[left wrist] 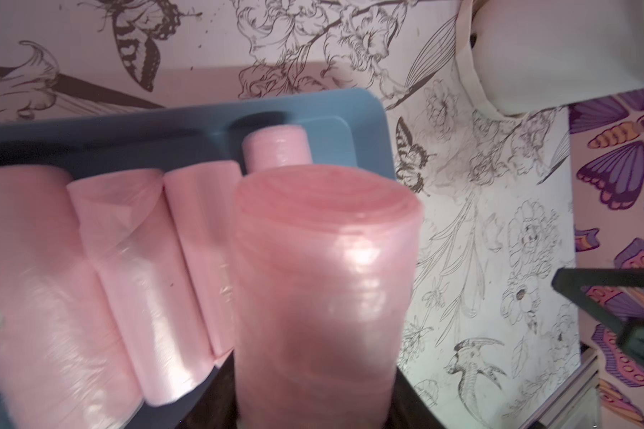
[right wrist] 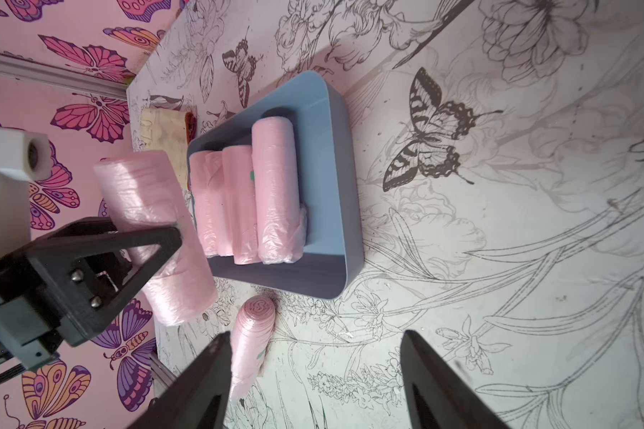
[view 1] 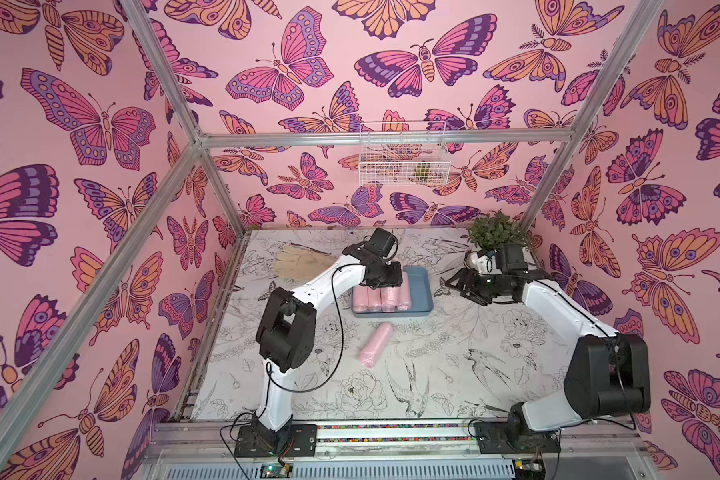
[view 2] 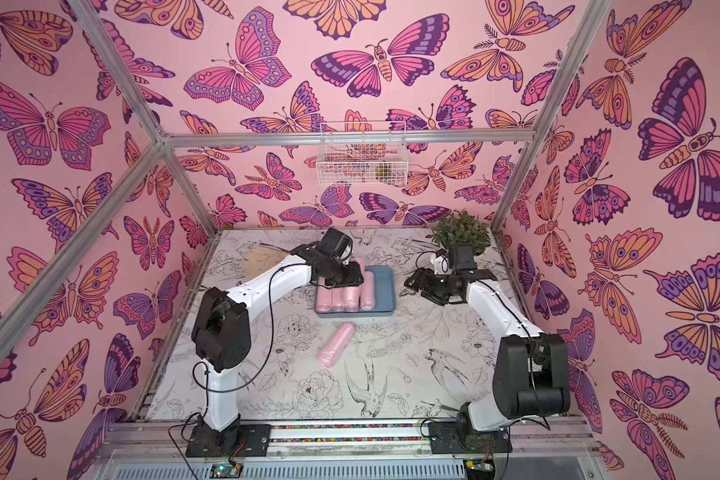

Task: Put the roll of trash bags into the storage box
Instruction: Pick up the roll of trash bags from the center of the board, then place the roll of trash bags in the storage box.

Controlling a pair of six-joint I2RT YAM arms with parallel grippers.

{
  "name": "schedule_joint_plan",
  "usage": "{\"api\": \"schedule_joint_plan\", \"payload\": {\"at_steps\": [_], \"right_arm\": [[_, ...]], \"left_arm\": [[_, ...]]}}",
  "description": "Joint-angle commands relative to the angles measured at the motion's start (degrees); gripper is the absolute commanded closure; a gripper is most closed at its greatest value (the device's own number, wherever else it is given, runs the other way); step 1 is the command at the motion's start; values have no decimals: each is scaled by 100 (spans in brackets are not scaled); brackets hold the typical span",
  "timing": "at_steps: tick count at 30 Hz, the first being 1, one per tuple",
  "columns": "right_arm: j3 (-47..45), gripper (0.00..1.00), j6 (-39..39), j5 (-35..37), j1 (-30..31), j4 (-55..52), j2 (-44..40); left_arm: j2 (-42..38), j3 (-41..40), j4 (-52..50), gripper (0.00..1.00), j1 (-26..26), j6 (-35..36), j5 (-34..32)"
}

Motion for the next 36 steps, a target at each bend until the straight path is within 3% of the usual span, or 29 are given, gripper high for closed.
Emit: {"api": "schedule_joint_plan", "payload": {"at_steps": [1,15,36], "right_arm": [[-90,25,46,-2,-56,21,-88],[-178,25,57,-20,-74,15,-134],[-291,25,-1,-35,-181,-38,-185]], "left_arm": [[329,417,309,53,-30,-465,382],[1623,1659,508,49,-252,-1458,994],[2351,2028,514,44,-341,-2094,971]]}}
